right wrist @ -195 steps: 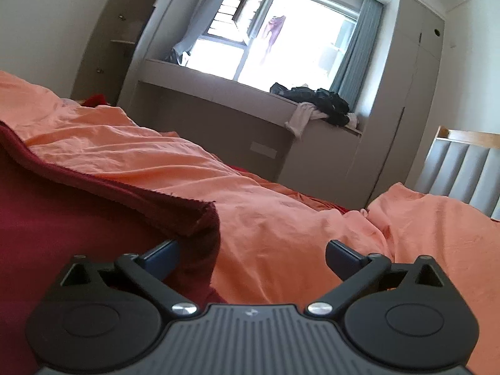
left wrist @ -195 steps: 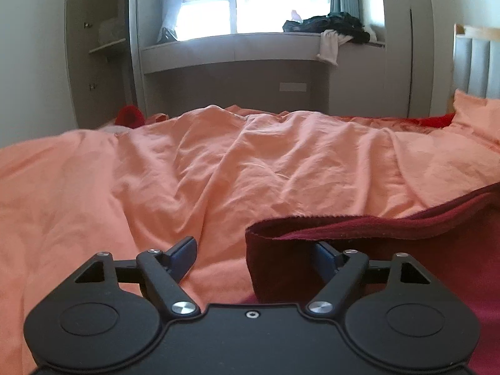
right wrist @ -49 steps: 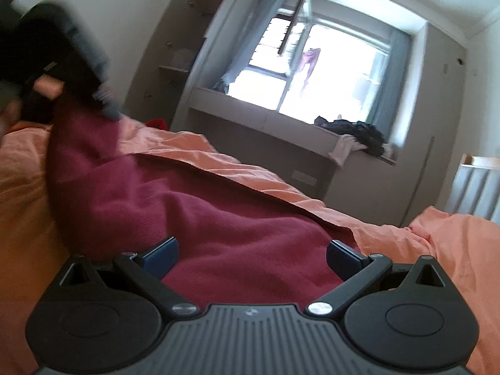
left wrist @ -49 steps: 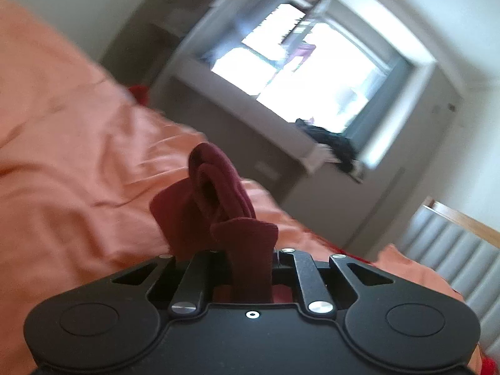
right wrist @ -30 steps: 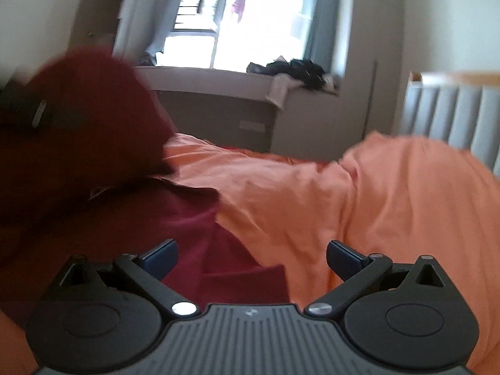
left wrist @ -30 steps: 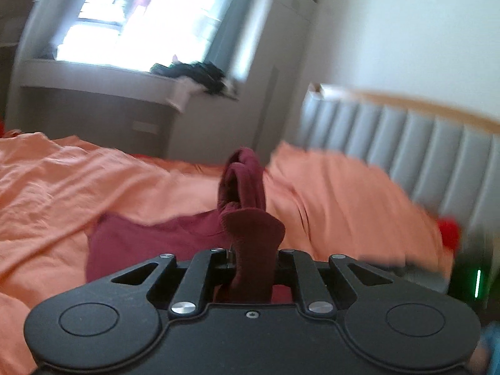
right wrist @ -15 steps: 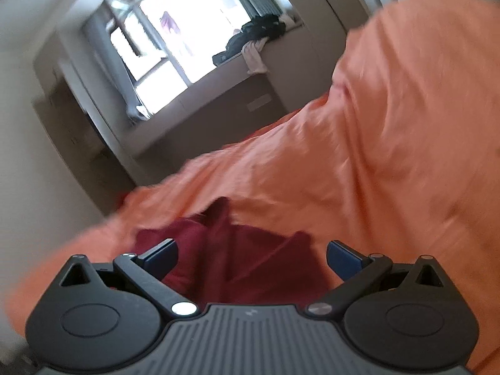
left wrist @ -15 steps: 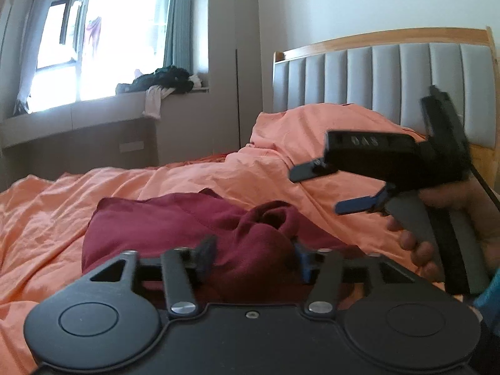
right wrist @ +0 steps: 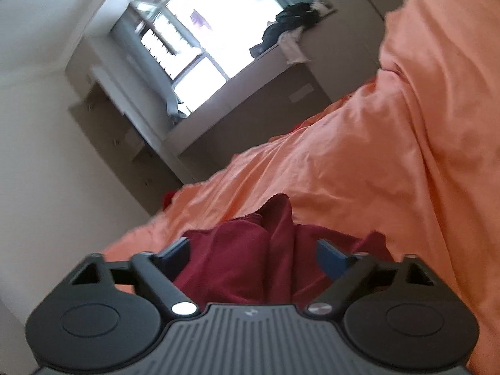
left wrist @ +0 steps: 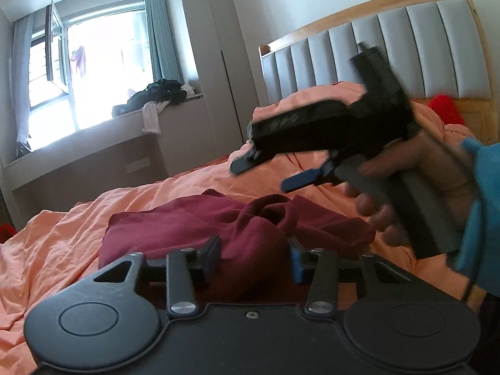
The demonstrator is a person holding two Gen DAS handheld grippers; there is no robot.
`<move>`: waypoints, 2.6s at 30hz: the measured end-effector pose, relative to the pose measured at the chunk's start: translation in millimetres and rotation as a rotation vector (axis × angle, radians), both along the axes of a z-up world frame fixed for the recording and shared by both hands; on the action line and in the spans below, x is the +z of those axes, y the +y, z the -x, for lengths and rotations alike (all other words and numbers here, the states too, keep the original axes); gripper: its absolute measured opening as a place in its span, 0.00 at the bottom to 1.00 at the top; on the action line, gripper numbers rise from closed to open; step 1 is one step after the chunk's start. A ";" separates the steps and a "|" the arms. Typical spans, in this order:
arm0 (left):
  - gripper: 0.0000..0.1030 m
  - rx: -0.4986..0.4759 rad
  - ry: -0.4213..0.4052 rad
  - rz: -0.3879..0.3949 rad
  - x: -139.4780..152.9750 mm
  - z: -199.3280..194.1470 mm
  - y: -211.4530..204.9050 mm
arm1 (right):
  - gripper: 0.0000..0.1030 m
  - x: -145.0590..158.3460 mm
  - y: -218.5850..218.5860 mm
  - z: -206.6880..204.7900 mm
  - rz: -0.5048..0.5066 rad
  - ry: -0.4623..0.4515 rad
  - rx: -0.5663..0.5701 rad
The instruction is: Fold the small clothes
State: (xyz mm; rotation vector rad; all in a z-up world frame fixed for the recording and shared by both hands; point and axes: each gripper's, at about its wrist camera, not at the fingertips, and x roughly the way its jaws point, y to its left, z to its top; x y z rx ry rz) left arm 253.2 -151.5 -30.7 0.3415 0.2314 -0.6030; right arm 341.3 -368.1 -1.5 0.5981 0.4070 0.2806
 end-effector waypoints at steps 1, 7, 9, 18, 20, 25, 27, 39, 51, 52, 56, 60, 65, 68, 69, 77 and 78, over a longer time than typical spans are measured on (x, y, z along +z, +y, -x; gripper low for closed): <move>0.39 -0.001 0.000 -0.003 0.0 -0.1 -0.5 | 0.74 -0.3 4.6 -4.1 0.027 0.006 0.006; 0.21 -0.003 0.003 -0.009 -0.9 1.6 -2.4 | 0.38 -11.4 21.7 -24.4 0.099 0.064 0.066; 0.19 -0.001 -0.002 -0.011 -1.2 2.5 -2.9 | 0.38 -10.7 26.7 -24.3 0.117 0.057 0.082; 0.18 0.008 0.019 0.009 0.6 2.6 -1.8 | 0.40 -4.3 33.2 -18.0 0.174 0.014 0.073; 0.18 0.010 0.023 0.011 -0.1 2.3 -1.7 | 0.43 0.1 33.1 -14.0 0.189 -0.017 0.063; 0.18 0.013 0.021 0.009 -0.9 2.6 -3.0 | 0.39 -1.2 36.4 -23.9 0.198 -0.014 0.098; 0.17 0.014 0.020 0.010 -0.7 2.3 -2.8 | 0.27 -6.3 36.7 -29.6 0.171 0.012 0.115; 0.15 -0.017 0.028 0.090 7.7 1.6 -20.2 | 0.06 21.7 27.0 -3.2 0.207 -0.146 0.026; 0.14 -0.102 0.123 0.089 -6.3 -4.6 -55.2 | 0.06 12.8 -25.8 17.7 0.199 -0.056 -0.132; 0.14 -0.104 0.134 0.088 -7.0 -7.2 -55.6 | 0.06 10.1 -26.6 16.9 0.208 -0.038 -0.135; 0.14 -0.103 0.171 0.085 -11.5 -13.2 -56.8 | 0.06 2.2 -26.8 13.7 0.248 0.018 -0.136; 0.18 -0.116 0.221 0.098 -13.2 -20.1 -51.0 | 0.07 -0.4 -22.9 12.8 0.266 0.047 -0.133; 0.24 -0.144 0.300 0.152 -11.4 -27.3 -44.7 | 0.07 -2.8 -20.0 11.1 0.268 0.067 -0.130; 0.31 -0.165 0.341 0.184 -7.3 -29.2 -40.8 | 0.07 -3.3 -19.7 10.1 0.272 0.070 -0.129; 0.34 -0.171 0.357 0.198 -5.8 -29.7 -38.8 | 0.07 -3.2 -19.7 9.4 0.273 0.070 -0.129; 0.56 -0.175 0.399 0.270 18.3 -29.9 -23.3 | 0.07 -3.0 -18.1 9.5 0.277 0.077 -0.125; 0.59 -0.171 0.402 0.278 21.8 -30.9 -21.3 | 0.07 -3.1 -17.8 9.3 0.279 0.078 -0.124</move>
